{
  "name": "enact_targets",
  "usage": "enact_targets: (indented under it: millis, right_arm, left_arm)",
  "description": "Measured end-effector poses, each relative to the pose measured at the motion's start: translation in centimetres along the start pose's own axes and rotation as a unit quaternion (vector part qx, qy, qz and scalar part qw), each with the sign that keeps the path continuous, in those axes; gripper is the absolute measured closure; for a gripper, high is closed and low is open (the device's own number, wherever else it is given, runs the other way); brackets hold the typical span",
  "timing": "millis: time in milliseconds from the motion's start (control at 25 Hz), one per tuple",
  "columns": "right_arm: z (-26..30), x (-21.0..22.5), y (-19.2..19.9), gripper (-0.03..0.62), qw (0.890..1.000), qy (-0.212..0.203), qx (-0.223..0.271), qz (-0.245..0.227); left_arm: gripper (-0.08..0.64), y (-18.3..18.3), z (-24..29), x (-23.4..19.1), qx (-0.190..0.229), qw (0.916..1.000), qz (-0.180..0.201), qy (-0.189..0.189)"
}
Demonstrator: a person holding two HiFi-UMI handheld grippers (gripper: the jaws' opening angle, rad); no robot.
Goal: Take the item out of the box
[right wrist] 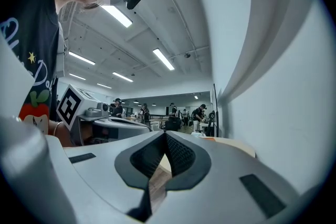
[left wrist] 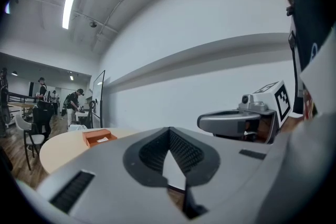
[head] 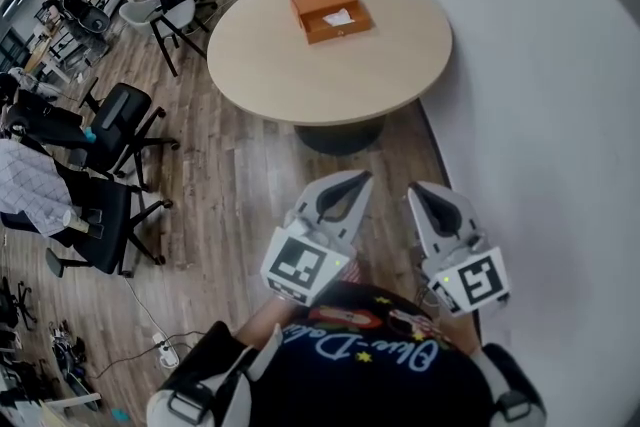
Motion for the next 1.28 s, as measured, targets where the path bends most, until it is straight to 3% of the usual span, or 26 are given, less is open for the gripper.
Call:
enact_targets:
  millis: [560,1280]
  right_arm:
    - [7.3,3.7,0.2,0.596,1.000,-0.021,-0.008,0.000]
    - [13.0,6.2,0.5,0.596,1.000,0.009,-0.024,-0.010]
  left_arm:
    - [0.575,-1.4,3.8,-6.7,0.006,0.9997,-0.014,-0.021]
    - [0.575,-3.0,8.0,-12.8,0.013,0.9997,-0.007,0.018]
Point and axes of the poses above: the fingertips, and each gripper's own axes: z forward along the fingers, x to its right, y out of its underside, the point moved 10 cm from there along -z, backward along the fingers, and after that the axes turned 13 degrees about -z, right-handed, at the moved point
